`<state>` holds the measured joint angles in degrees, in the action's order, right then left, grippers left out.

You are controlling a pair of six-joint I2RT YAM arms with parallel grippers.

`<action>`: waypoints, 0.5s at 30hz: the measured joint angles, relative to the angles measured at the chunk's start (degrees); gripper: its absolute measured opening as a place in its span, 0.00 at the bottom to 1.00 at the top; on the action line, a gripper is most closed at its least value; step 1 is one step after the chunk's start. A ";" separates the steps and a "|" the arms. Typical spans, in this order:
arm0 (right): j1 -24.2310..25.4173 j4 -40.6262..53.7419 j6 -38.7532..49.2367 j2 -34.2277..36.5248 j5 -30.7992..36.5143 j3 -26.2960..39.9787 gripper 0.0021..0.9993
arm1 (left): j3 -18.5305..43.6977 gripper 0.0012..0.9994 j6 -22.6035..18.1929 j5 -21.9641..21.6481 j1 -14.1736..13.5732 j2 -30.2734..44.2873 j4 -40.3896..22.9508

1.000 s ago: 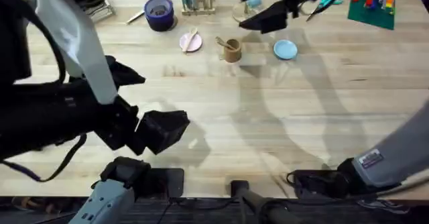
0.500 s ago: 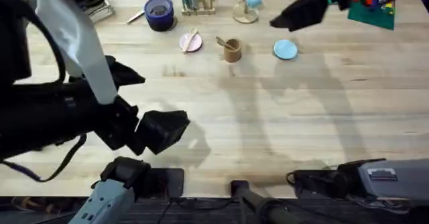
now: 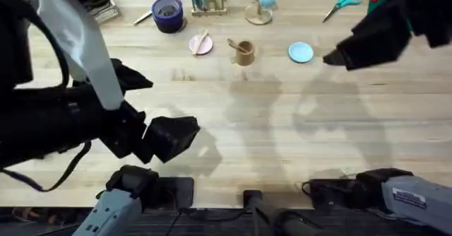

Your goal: Pick up a utensil and set it on the pink plate, then put the other utensil in the container.

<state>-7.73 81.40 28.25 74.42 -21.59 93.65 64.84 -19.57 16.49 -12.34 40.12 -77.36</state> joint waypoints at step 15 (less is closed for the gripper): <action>0.02 4.38 -0.85 -1.56 0.85 0.00 1.00 | 0.00 0.99 0.00 0.02 0.00 0.00 0.00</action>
<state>-7.71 85.78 27.40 72.86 -20.75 93.65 64.84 -19.57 16.51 -12.34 40.12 -77.36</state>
